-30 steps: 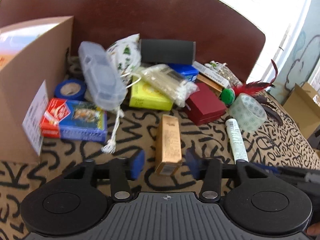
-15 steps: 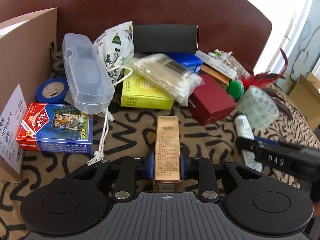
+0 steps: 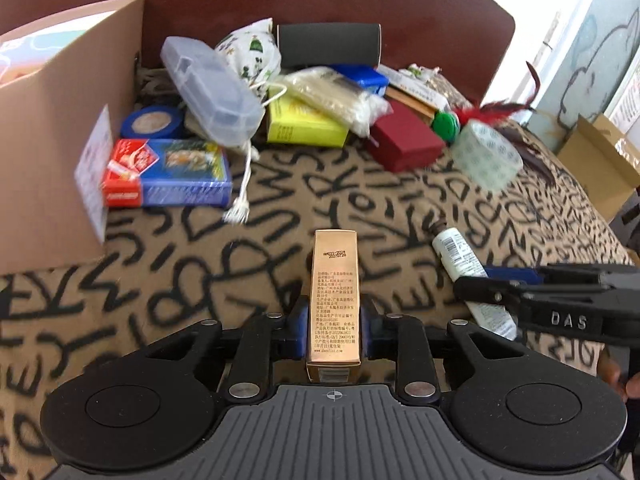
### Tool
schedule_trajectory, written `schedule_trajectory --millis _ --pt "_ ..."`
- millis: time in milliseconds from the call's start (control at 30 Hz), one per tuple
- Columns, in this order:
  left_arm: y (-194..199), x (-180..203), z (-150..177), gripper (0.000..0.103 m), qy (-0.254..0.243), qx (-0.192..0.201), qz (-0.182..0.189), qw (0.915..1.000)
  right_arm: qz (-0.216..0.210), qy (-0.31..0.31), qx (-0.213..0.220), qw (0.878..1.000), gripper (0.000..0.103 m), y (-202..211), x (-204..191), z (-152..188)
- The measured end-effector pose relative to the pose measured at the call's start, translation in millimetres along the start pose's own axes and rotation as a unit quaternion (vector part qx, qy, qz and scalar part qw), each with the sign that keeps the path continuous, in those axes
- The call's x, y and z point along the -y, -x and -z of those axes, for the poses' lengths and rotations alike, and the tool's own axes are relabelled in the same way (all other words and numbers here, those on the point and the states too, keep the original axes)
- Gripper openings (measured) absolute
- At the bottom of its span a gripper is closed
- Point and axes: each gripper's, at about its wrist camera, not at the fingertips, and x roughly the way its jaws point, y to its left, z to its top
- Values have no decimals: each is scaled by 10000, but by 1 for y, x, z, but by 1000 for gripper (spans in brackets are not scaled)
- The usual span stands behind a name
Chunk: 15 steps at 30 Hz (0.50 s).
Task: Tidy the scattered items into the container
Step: 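Lift the gold box with the left tool while the right tool lifts the white tube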
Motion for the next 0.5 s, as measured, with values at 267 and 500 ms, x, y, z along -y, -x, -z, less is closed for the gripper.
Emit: schedule_trajectory --millis 267,500 --pt "-13 10 -4 45 -141 113 -123 9998 254 213 -31 9994 36 -9 -13 -1" --pt "-12 10 2 23 -252 191 -204 9993 439 431 38 9981 34 -11 -21 1"
